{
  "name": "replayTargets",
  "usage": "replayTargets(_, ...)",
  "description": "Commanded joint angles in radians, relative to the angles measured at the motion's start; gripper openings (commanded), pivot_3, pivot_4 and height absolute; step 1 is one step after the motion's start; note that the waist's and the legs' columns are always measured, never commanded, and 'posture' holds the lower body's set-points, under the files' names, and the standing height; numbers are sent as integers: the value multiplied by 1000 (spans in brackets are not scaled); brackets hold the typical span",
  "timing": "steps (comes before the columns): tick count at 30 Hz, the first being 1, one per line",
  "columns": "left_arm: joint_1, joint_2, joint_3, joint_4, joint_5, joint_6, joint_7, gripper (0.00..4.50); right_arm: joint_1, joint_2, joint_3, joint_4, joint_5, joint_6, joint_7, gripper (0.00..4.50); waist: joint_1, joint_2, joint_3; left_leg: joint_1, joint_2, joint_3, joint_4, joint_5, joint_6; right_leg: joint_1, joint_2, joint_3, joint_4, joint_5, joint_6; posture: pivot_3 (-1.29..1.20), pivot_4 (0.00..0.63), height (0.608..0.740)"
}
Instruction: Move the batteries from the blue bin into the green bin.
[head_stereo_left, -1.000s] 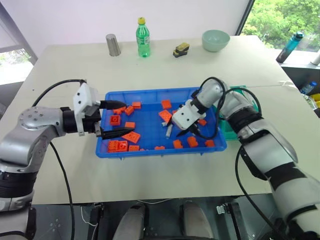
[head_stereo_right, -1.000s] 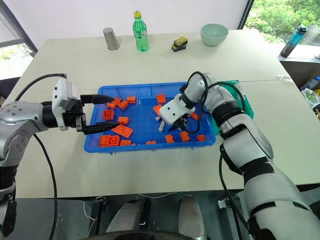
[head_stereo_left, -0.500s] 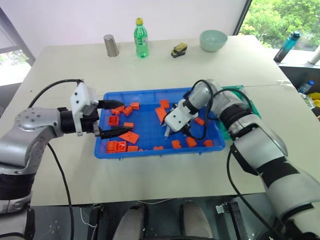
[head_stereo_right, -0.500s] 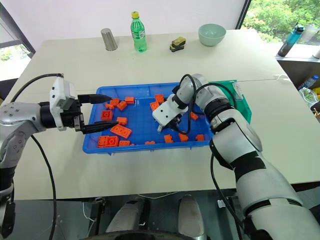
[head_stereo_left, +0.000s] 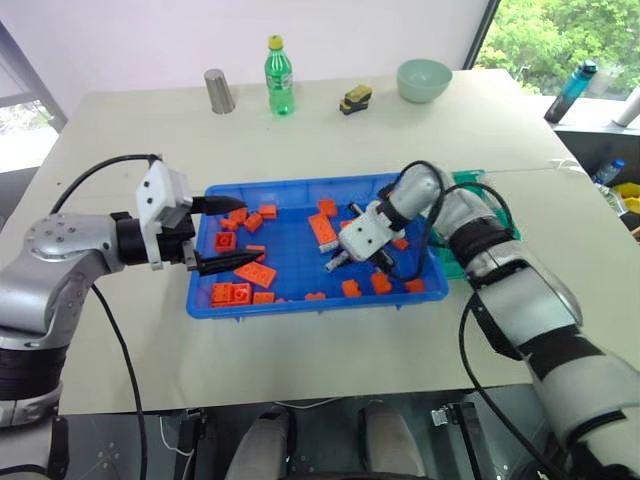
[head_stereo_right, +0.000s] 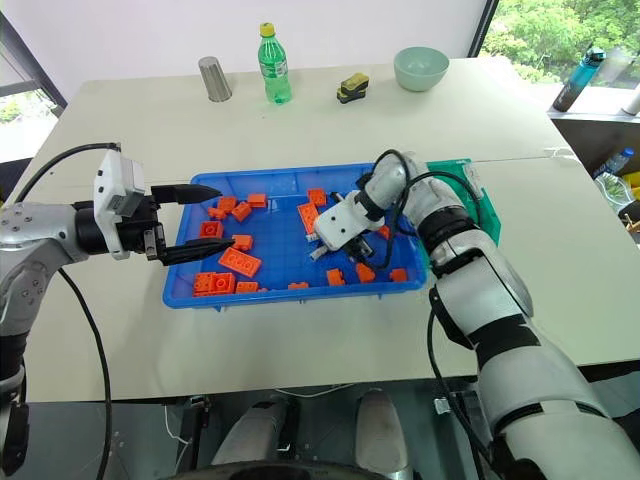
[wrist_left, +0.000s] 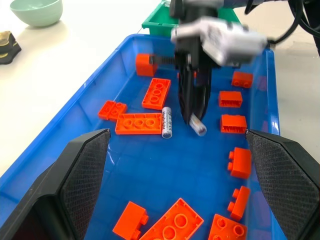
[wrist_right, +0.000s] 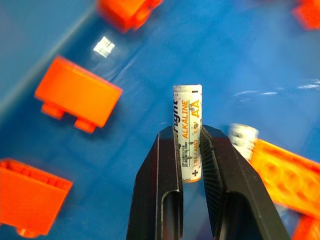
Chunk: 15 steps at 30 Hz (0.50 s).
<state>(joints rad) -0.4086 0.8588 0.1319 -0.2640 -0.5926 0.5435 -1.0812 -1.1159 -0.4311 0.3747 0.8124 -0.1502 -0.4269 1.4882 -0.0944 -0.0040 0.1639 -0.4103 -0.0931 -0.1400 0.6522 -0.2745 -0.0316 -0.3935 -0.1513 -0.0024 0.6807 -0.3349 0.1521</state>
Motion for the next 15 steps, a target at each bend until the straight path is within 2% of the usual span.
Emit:
replayTargets(1,-3,-5,10,-13,-10,-10,-2,4500,93,-105,-185,-440,192,501,-43,25,4,0,0,0,0,0,0,0,0,0,0,0,0,0,0,0,150,727)
replayTargets(3,1,-12,6,-10,-9,-13,-4,4500,187,-182,-282,-641,249,747,-112,25,22,0,0,0,0,0,0,0,0,0,0,0,0,0,0,0,150,727)
replayTargets(7,-6,-20,-11,12,-1,-24,-21,4500,360,-308,-447,-872,274,1053,-283,25,46,0,0,-1,-1,1,1,0,0,1,-2,0,-1,0,0,0,150,727)
replayTargets(11,-48,-32,-41,56,10,-35,-41,4500,505,-376,-575,-1001,287,1226,-417,25,55,0,0,-1,-1,4,1,0,0,2,-2,1,-8,0,0,0,150,727)
replayTargets(15,-104,-57,-78,106,29,-51,-63,4500,603,-390,-628,-1068,307,1306,-514,25,52,0,0,-1,-1,5,1,0,1,2,-2,1,-8,0,0,0,150,727)
